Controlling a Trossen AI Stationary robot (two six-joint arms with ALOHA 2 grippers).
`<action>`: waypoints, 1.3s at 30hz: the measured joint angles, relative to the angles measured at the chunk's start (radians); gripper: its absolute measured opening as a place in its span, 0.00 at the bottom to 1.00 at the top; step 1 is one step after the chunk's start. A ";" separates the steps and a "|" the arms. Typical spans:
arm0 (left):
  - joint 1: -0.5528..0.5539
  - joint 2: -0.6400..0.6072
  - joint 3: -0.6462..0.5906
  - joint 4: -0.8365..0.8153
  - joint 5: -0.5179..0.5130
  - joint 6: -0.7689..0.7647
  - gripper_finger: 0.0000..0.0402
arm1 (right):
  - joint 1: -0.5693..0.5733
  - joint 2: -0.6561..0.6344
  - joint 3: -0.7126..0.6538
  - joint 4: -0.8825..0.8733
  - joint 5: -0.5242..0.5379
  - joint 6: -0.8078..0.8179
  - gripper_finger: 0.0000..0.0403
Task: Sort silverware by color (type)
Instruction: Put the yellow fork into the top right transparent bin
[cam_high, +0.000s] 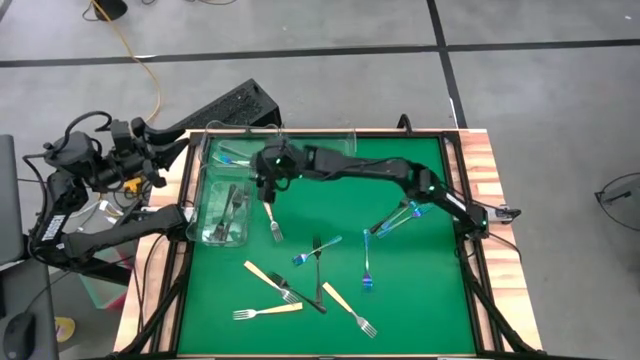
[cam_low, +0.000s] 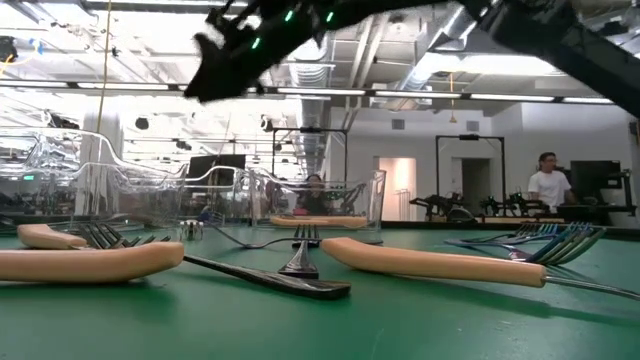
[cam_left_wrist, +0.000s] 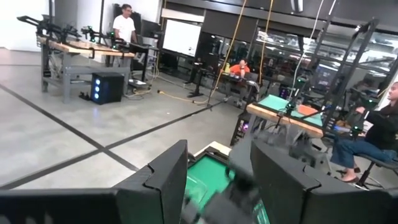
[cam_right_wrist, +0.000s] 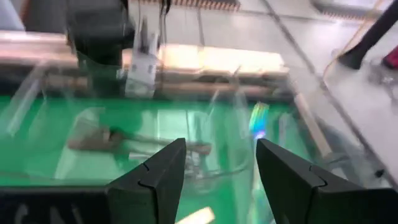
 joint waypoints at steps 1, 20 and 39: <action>0.000 0.000 0.000 0.000 -0.007 -0.002 0.40 | -0.002 -0.021 0.001 -0.006 0.000 0.001 0.53; 0.000 0.082 -0.139 0.179 -0.010 -0.061 0.40 | -0.050 -0.657 0.004 -0.556 0.002 -0.075 0.53; -0.114 0.277 -0.198 0.524 0.251 -0.116 0.40 | -0.003 -1.199 -0.227 -1.122 0.190 0.308 0.53</action>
